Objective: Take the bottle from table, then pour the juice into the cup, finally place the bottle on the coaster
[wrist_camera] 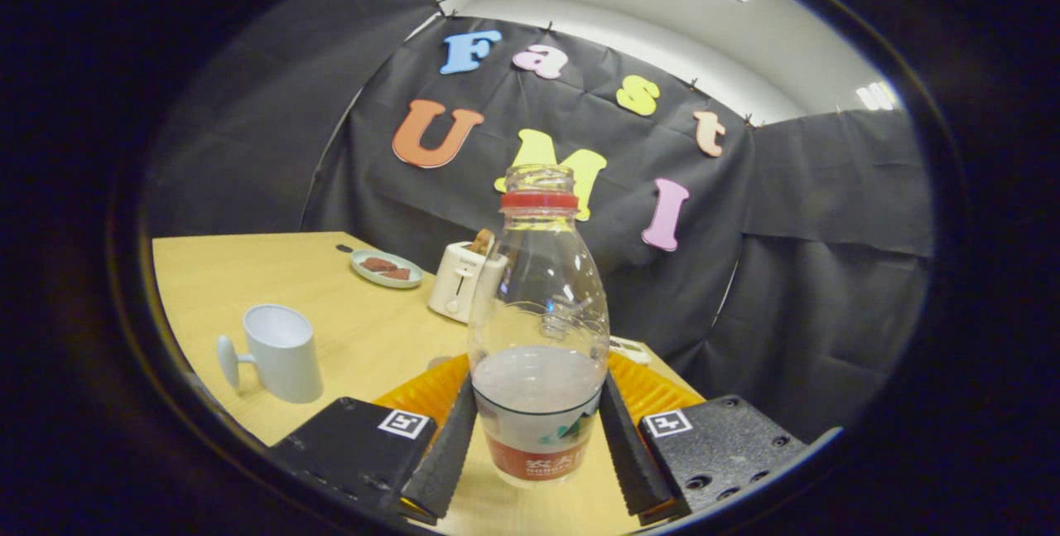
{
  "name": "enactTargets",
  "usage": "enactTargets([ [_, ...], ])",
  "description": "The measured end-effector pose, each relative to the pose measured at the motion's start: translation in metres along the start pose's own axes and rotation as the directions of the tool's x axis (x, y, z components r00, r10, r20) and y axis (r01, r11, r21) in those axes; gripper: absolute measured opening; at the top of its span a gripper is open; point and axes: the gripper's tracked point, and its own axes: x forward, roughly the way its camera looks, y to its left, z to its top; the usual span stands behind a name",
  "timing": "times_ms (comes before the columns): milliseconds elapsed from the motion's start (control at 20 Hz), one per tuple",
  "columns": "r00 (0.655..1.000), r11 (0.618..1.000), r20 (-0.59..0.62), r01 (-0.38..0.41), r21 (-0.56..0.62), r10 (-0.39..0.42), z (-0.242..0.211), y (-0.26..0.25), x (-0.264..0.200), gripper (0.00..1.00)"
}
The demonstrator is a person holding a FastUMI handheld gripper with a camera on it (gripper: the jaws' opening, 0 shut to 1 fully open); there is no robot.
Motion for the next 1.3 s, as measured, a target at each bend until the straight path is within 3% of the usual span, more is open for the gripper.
enactTargets([
  [250, 0.997, 0.986, 0.040, 0.075, -0.147, -0.070, 0.026, -0.004, -0.013, 0.79],
  [700, 0.993, 0.918, 0.009, 0.115, -0.380, -0.120, 0.027, 0.007, -0.010, 0.79],
  [850, 0.992, 0.868, 0.026, 0.123, -0.481, -0.126, 0.032, 0.008, -0.009, 0.80],
  [1100, 0.993, 0.752, 0.037, 0.108, -0.650, -0.111, 0.030, 0.011, -0.001, 0.80],
  [1300, 0.995, 0.702, 0.038, 0.090, -0.706, -0.090, 0.036, 0.022, -0.002, 0.80],
])
